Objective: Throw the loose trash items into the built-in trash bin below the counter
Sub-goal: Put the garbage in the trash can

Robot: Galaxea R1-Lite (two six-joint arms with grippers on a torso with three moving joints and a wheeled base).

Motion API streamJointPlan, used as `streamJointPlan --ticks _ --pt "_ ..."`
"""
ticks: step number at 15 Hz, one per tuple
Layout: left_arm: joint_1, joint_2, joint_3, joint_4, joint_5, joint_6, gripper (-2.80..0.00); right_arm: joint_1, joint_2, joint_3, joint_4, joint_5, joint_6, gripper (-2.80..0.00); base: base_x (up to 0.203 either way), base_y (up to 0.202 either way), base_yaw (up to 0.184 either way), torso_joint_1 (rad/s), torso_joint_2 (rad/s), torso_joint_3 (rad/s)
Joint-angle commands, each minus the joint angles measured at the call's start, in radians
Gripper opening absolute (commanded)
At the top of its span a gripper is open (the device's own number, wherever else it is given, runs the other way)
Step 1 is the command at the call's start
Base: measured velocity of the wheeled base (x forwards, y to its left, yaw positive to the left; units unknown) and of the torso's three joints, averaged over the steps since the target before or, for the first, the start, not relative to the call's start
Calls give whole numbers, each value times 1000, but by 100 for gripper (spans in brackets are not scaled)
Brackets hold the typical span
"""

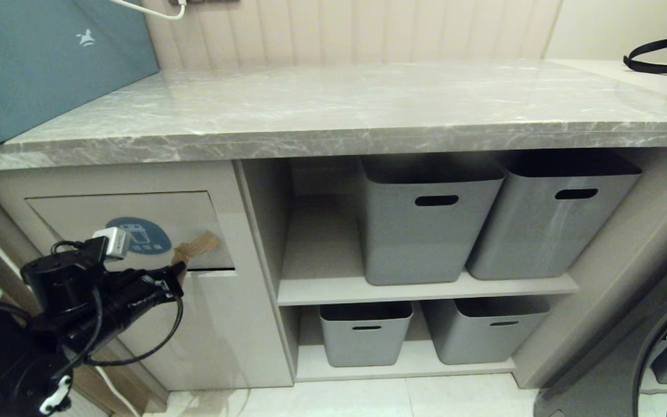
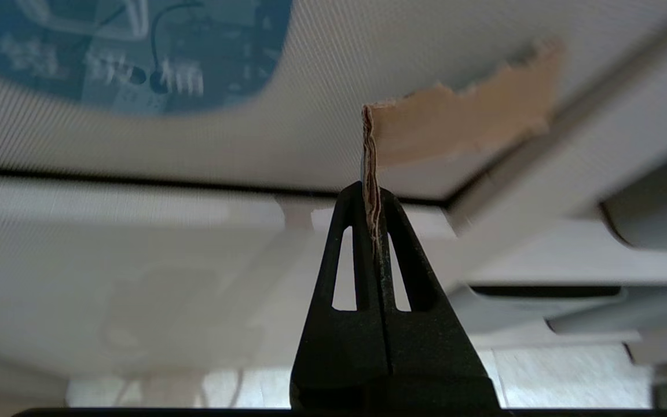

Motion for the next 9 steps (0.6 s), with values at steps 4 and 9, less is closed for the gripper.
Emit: streamJointPlan --ticks 4,9 --pt "-1 182 -172 -61 0 23 -280 0 0 1 -1 0 0 -280 0 0 0 0 0 0" --pt "15 266 -312 -69 0 25 -280 0 0 0 -1 0 0 -280 0 0 0 0 0 0"
